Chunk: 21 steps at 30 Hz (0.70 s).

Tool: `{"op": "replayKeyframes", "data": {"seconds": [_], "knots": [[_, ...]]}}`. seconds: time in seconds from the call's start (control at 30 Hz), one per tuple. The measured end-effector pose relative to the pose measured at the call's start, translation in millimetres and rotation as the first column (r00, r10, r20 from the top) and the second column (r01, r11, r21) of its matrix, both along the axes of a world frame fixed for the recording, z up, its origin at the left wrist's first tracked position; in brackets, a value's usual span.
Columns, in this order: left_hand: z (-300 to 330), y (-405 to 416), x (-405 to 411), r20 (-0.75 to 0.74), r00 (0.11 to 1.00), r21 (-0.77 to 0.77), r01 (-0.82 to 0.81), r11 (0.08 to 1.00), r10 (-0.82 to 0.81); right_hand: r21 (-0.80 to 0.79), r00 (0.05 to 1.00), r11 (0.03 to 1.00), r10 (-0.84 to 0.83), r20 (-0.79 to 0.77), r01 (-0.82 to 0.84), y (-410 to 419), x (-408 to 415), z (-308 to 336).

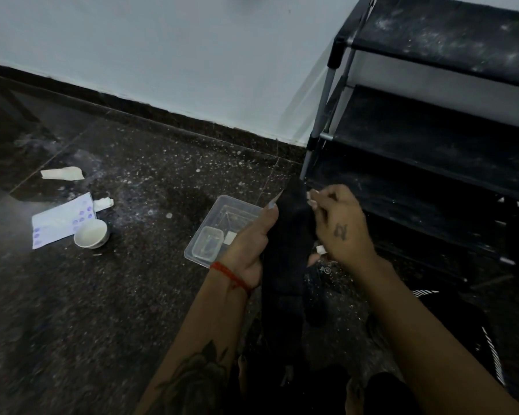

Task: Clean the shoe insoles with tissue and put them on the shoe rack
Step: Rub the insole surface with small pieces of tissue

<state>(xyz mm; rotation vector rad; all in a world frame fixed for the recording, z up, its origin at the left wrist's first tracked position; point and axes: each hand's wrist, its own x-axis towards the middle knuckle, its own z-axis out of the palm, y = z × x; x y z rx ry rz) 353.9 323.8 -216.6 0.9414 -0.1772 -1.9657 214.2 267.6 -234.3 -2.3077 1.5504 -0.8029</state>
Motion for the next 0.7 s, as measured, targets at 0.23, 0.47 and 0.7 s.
{"op": "replayKeyframes", "data": {"seconds": [0.23,0.47,0.7], "knots": [[0.9,-2.4,-1.1,-0.01,0.998,-0.001,0.065,0.998,-0.065,-0.027,0.878,0.965,-0.227,0.422,0.262,-4.0,2.1,19.1],[6.6,0.7,1.1,-0.003,0.992,-0.03,0.125,0.992,-0.125,0.272,0.815,0.955,-0.249,0.523,0.117,1.8,7.3,16.1],[6.9,1.1,3.7,0.0,0.996,-0.016,0.086,0.996,-0.086,0.281,0.868,0.959,-0.106,0.485,-0.04,8.5,9.7,20.7]]}}
